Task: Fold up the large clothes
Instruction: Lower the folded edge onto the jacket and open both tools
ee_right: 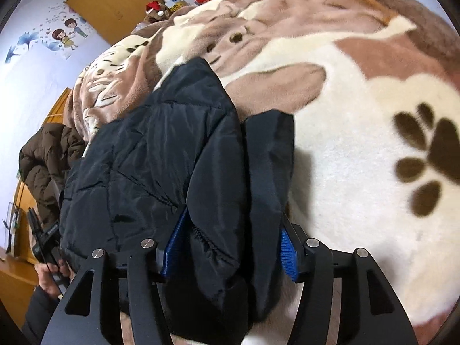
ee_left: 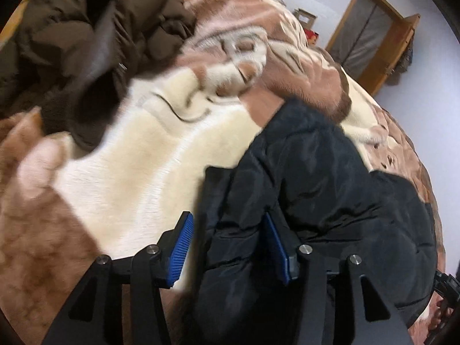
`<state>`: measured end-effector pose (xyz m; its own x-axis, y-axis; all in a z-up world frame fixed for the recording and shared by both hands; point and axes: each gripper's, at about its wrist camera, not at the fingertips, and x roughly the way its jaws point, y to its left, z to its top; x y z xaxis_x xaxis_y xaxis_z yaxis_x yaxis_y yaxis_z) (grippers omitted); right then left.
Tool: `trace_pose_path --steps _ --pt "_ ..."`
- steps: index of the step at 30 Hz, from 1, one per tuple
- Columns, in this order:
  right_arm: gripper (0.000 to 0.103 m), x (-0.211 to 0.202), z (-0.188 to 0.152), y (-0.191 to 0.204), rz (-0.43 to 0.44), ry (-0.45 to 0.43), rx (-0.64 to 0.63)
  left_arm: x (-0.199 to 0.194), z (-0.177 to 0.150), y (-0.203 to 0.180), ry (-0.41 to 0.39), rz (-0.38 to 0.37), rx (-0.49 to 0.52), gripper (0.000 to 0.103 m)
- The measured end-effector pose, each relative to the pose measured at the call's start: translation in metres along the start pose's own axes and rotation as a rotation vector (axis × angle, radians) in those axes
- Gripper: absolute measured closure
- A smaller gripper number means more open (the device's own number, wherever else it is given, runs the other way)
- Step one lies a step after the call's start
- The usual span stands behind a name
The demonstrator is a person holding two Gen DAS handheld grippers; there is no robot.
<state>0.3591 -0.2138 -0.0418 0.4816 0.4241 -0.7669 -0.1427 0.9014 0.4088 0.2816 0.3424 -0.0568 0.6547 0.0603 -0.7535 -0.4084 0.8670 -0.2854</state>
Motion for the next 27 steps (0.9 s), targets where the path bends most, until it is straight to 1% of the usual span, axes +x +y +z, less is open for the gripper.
trace_pose_path --steps 2,3,4,6,8,9,11,12,14,17,19,22,24,27 --pt "0.046 -0.016 -0.001 0.009 -0.041 -0.045 -0.033 -0.024 0.0 -0.006 -0.051 -0.005 0.008 0.05" --pt "0.046 -0.028 -0.003 0.013 -0.078 -0.081 -0.052 -0.034 -0.001 -0.013 -0.072 -0.01 0.026 0.05" --pt "0.046 -0.035 -0.004 0.015 -0.094 -0.104 -0.061 -0.041 -0.004 -0.019 -0.089 -0.02 0.049 0.049" --pt "0.046 -0.045 -0.009 0.024 -0.091 -0.136 -0.072 -0.052 -0.014 -0.041 -0.106 -0.069 0.099 0.049" --pt "0.046 -0.044 -0.016 0.035 -0.082 -0.131 -0.113 -0.052 -0.026 -0.061 -0.097 -0.108 0.156 0.047" --pt "0.046 -0.038 -0.021 0.043 -0.091 -0.124 -0.153 -0.046 -0.033 -0.072 -0.091 -0.101 0.202 0.047" --pt "0.046 -0.022 -0.025 0.051 -0.106 -0.09 -0.193 -0.027 -0.049 -0.086 -0.055 -0.053 0.277 0.047" --pt "0.046 -0.009 -0.025 0.052 -0.118 -0.067 -0.198 -0.016 -0.054 -0.087 -0.038 -0.026 0.283 0.045" --pt "0.047 0.006 -0.024 0.048 -0.142 -0.051 -0.212 -0.003 -0.059 -0.082 -0.033 -0.008 0.267 0.041" --pt "0.047 0.025 -0.019 0.045 -0.168 -0.035 -0.233 0.001 -0.059 -0.078 -0.046 -0.005 0.255 0.039" --pt "0.047 0.026 -0.019 0.044 -0.17 -0.034 -0.236 0.002 -0.059 -0.082 -0.043 0.006 0.265 0.039" --pt "0.047 0.012 -0.022 0.043 -0.169 -0.04 -0.23 -0.005 -0.06 -0.086 -0.027 0.036 0.264 0.039" --pt "0.047 -0.005 -0.027 0.044 -0.176 -0.053 -0.229 -0.018 -0.063 -0.09 -0.022 0.048 0.258 0.04" --pt "0.047 -0.034 -0.038 0.049 -0.172 -0.087 -0.229 -0.043 -0.072 -0.093 -0.027 0.037 0.242 0.04"
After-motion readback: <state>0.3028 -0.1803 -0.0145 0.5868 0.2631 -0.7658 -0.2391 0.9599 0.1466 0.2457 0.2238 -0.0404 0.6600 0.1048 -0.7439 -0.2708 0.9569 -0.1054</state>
